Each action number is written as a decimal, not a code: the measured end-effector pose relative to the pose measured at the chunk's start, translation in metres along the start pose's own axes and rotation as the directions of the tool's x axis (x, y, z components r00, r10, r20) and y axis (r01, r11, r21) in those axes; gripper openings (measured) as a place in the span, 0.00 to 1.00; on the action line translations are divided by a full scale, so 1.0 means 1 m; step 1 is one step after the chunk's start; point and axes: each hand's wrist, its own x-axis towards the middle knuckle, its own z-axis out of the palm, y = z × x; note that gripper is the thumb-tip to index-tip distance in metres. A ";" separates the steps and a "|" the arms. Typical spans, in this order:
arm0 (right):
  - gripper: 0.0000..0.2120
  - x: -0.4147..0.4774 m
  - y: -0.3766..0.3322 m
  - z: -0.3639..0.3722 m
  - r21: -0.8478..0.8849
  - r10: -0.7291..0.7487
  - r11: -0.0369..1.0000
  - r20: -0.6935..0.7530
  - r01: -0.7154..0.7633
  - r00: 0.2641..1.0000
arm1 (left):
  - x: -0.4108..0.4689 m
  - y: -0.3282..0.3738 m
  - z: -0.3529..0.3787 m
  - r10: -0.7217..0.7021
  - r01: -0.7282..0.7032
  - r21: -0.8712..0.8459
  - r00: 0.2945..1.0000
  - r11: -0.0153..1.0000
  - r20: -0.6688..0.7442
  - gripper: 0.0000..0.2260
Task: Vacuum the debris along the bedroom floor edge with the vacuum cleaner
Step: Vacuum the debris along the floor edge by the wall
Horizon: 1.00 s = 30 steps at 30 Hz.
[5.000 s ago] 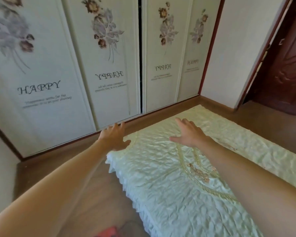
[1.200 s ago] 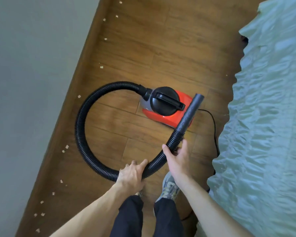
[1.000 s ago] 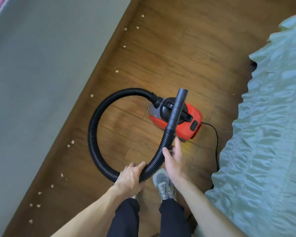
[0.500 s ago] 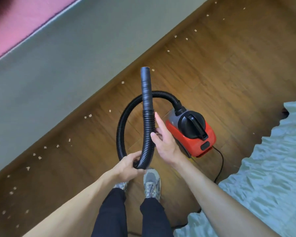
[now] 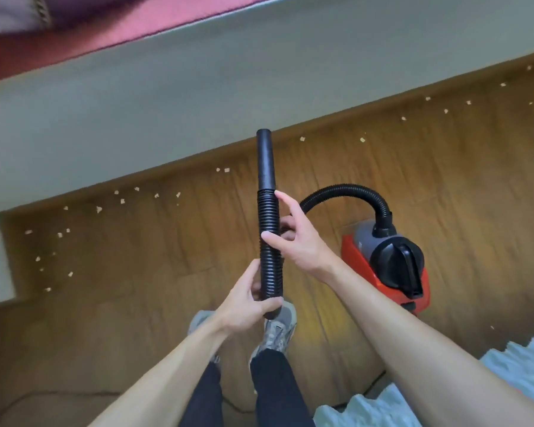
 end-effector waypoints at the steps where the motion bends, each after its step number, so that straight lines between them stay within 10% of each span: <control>1: 0.36 0.006 -0.005 0.009 -0.023 0.007 1.000 0.033 -0.006 0.999 | -0.003 -0.003 -0.005 0.000 -0.001 -0.030 1.000 1.000 -0.024 0.28; 16: 0.30 0.075 -0.014 0.164 -0.175 0.327 0.943 0.336 -0.282 0.884 | -0.072 -0.075 -0.086 -0.063 -0.116 -0.464 0.934 0.878 -0.353 0.40; 30: 0.30 0.084 -0.012 0.322 -0.395 0.456 0.875 0.472 -0.281 0.754 | -0.149 -0.146 -0.153 -0.035 -0.251 -0.510 0.873 0.823 -0.486 0.37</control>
